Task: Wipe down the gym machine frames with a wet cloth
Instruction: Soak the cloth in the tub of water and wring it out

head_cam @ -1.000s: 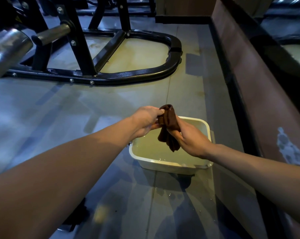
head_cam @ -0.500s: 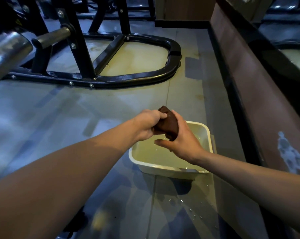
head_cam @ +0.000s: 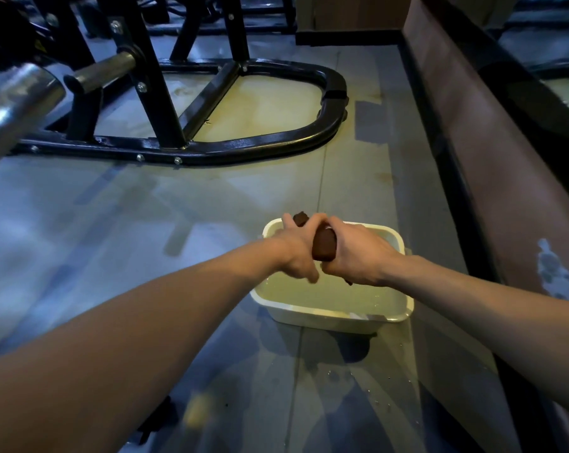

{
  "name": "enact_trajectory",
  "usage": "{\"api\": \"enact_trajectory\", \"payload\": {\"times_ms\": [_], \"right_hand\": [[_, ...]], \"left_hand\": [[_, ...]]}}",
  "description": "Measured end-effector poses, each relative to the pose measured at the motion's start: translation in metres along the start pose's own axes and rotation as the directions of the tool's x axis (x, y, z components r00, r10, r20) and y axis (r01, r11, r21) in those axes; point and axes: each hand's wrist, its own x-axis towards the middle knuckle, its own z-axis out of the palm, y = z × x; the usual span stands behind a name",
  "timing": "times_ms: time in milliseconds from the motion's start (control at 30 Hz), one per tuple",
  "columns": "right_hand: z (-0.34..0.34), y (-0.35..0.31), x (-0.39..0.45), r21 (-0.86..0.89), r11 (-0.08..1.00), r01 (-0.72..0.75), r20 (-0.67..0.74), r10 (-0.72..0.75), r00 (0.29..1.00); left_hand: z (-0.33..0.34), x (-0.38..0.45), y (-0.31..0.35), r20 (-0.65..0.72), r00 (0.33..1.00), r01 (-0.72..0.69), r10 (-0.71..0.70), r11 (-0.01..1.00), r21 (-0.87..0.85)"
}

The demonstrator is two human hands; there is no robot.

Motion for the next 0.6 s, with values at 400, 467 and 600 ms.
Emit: {"api": "enact_trajectory", "payload": {"times_ms": [400, 467, 600], "right_hand": [[0.006, 0.017, -0.011, -0.199, 0.978, 0.067, -0.090, -0.087, 0.992], [0.005, 0.018, -0.010, -0.126, 0.984, 0.127, -0.035, -0.132, 0.991], [0.001, 0.019, -0.011, -0.226, 0.948, 0.223, 0.023, -0.224, 0.974]], "left_hand": [[0.004, -0.003, -0.006, -0.035, 0.987, -0.142, 0.160, 0.943, 0.300], [0.005, -0.004, -0.008, -0.025, 0.980, -0.182, 0.197, 0.939, 0.292], [0.011, -0.007, -0.006, -0.027, 0.974, -0.207, 0.227, 0.927, 0.313]]}}
